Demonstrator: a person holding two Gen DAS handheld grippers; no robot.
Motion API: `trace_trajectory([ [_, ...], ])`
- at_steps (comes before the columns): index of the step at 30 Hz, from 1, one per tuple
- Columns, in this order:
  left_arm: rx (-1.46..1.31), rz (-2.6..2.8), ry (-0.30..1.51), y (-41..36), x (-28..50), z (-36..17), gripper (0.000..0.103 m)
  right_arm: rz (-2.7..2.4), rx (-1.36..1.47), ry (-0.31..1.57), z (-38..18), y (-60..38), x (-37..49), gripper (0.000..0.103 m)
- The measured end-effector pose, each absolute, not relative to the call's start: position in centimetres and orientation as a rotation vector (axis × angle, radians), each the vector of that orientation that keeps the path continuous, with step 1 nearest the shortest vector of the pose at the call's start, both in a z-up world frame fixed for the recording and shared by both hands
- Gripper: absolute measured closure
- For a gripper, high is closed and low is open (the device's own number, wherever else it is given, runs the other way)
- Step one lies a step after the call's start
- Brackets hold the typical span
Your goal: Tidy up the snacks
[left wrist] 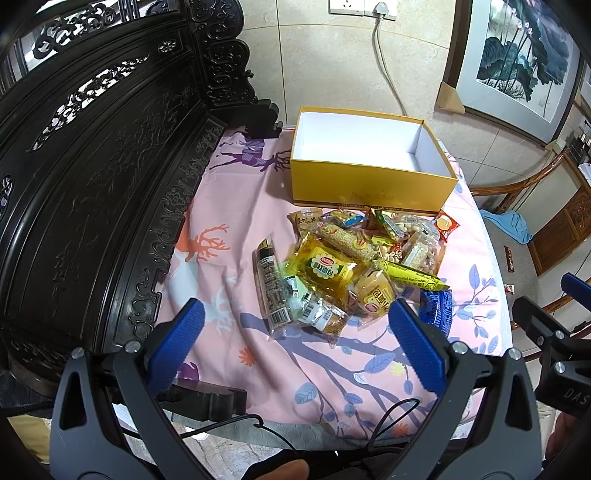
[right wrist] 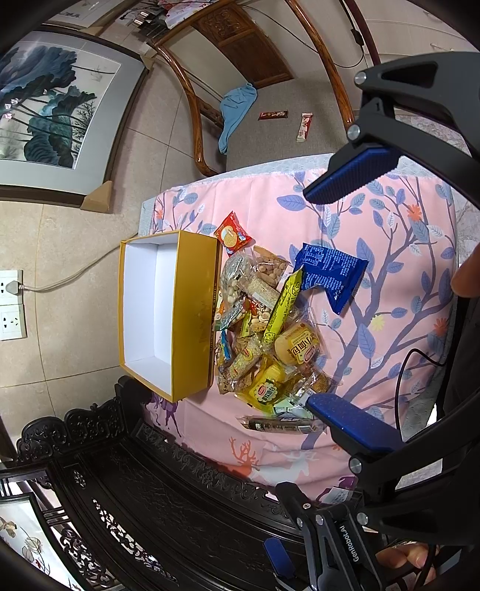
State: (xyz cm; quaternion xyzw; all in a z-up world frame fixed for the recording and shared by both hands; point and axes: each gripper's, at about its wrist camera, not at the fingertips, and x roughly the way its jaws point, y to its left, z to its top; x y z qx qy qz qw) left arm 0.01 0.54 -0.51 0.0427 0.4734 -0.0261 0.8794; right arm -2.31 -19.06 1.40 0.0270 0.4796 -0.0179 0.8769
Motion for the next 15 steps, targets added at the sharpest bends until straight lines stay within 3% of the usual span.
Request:
trace_trajectory([
  [15,0.089,-0.053,0.988,0.72,0.08,-0.39,0.002,-0.037,0.057,1.002,1.23,-19.05,-2.19,0.001],
])
